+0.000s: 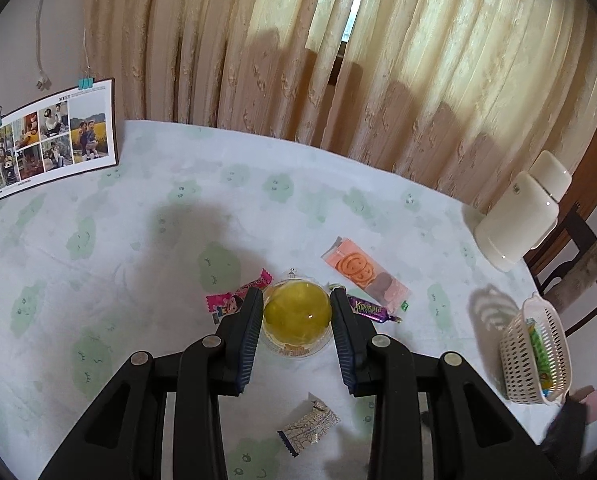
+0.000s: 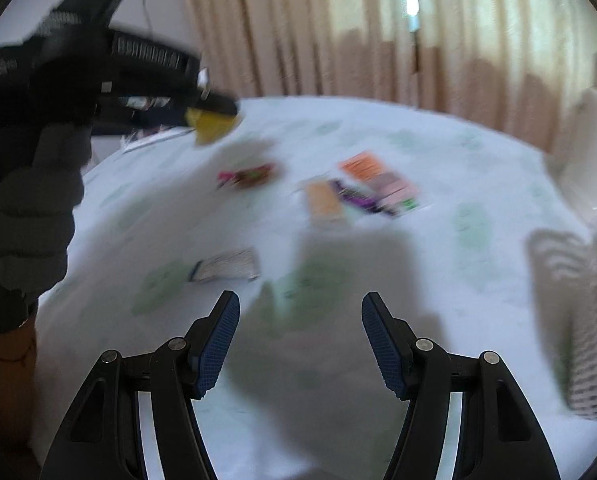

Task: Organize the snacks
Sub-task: 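Grasp the small wrapped cookie with the right gripper while the left gripper holds the jelly cup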

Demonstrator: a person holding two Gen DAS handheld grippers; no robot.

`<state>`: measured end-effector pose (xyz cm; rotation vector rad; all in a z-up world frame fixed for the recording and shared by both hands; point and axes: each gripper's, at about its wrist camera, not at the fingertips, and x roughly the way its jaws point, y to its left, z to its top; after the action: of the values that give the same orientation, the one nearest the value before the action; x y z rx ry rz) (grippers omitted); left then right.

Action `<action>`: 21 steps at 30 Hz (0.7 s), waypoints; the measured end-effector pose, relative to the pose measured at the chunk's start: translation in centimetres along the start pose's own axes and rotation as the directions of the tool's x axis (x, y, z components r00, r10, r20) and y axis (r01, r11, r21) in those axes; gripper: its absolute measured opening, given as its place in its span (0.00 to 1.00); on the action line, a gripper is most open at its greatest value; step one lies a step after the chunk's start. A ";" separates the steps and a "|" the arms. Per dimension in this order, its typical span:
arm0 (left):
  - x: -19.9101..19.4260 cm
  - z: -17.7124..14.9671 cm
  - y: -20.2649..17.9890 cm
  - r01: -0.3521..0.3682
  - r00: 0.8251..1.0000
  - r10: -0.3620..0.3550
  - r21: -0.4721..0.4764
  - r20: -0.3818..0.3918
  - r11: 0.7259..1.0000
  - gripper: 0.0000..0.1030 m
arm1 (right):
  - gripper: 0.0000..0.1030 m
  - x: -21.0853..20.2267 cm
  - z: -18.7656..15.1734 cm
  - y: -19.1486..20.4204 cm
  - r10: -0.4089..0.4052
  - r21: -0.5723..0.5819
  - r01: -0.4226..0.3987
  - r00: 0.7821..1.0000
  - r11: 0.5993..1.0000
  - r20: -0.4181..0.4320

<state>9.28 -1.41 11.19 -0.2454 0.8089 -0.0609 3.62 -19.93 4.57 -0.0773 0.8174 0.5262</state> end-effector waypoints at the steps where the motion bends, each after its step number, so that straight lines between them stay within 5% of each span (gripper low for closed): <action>1: -0.2 0.1 0.1 0.006 1.000 -0.005 -0.005 0.004 1.000 0.30 | 0.63 0.7 0.1 0.5 0.025 -0.004 -0.025 0.999 1.000 -0.031; 12: -2.2 0.6 1.1 0.022 0.997 -0.020 -0.030 0.068 0.999 0.28 | 0.63 4.9 2.0 4.2 0.029 -0.064 -0.038 0.990 0.997 -0.136; 21: -0.9 0.8 2.4 -0.009 1.000 0.009 -0.049 0.015 0.999 0.30 | 0.59 6.9 3.1 5.5 -0.046 -0.084 0.033 0.987 0.996 -0.152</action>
<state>9.15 1.19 11.83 -0.2884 0.7974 -0.0307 6.97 -11.47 2.55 -0.2102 0.9428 0.5203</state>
